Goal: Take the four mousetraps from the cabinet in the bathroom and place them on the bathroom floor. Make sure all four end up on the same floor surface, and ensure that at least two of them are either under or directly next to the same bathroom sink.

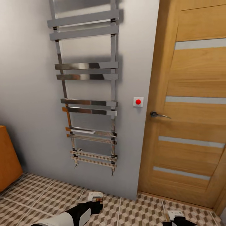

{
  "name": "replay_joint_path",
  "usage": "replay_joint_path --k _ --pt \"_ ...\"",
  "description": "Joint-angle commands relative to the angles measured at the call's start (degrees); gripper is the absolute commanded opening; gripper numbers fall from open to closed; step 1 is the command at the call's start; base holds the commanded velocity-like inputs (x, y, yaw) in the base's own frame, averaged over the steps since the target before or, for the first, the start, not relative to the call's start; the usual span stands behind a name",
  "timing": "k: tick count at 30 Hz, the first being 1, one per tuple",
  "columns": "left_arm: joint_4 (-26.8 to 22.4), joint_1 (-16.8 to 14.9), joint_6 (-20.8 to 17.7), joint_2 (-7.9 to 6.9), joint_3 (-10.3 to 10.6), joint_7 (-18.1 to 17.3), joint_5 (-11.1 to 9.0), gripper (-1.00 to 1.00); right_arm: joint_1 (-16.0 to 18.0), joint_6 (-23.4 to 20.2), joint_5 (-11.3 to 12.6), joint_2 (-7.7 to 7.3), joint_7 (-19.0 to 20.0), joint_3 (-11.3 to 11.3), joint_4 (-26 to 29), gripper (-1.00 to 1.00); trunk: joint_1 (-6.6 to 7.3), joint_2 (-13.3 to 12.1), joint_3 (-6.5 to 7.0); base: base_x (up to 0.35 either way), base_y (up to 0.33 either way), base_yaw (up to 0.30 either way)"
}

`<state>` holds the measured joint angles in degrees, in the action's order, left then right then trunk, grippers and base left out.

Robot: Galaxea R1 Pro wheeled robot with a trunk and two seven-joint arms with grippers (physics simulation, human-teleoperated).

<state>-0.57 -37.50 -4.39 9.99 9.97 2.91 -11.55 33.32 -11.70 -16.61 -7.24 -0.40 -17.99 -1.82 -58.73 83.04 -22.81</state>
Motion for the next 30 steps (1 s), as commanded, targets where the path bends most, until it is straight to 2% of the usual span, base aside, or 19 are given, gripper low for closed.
replay_joint_path --k 1,3,10,13,30 --pt "-0.1 0.0 -0.3 0.01 0.5 0.3 -0.2 -1.00 0.1 -0.1 -0.5 -0.03 0.0 -0.5 -0.1 -1.00 0.00 0.0 -0.06 0.000 0.000 -0.300" --pt "0.0 0.0 -0.3 0.01 0.5 0.3 0.2 -1.00 0.1 -0.1 -0.3 -0.04 0.0 -0.5 -0.1 -1.00 0.00 0.0 -0.06 0.000 0.000 -0.300" --pt "0.0 0.6 -0.3 0.01 0.5 0.3 4.1 -1.00 0.1 -0.1 3.3 -0.44 0.0 -0.5 0.0 -1.00 0.00 0.0 -0.06 0.000 0.000 -0.300" --pt "0.0 0.8 -0.4 0.01 0.5 0.2 5.0 -1.00 0.1 -0.1 3.9 -0.83 0.0 -0.5 0.0 -1.00 0.00 0.0 -0.06 0.000 0.000 -0.300" --pt "0.0 0.9 -0.4 0.01 0.5 0.2 5.4 -1.00 0.1 -0.1 4.2 -1.20 0.0 -0.5 0.0 -1.00 0.00 0.0 -0.06 0.000 0.000 -0.300"
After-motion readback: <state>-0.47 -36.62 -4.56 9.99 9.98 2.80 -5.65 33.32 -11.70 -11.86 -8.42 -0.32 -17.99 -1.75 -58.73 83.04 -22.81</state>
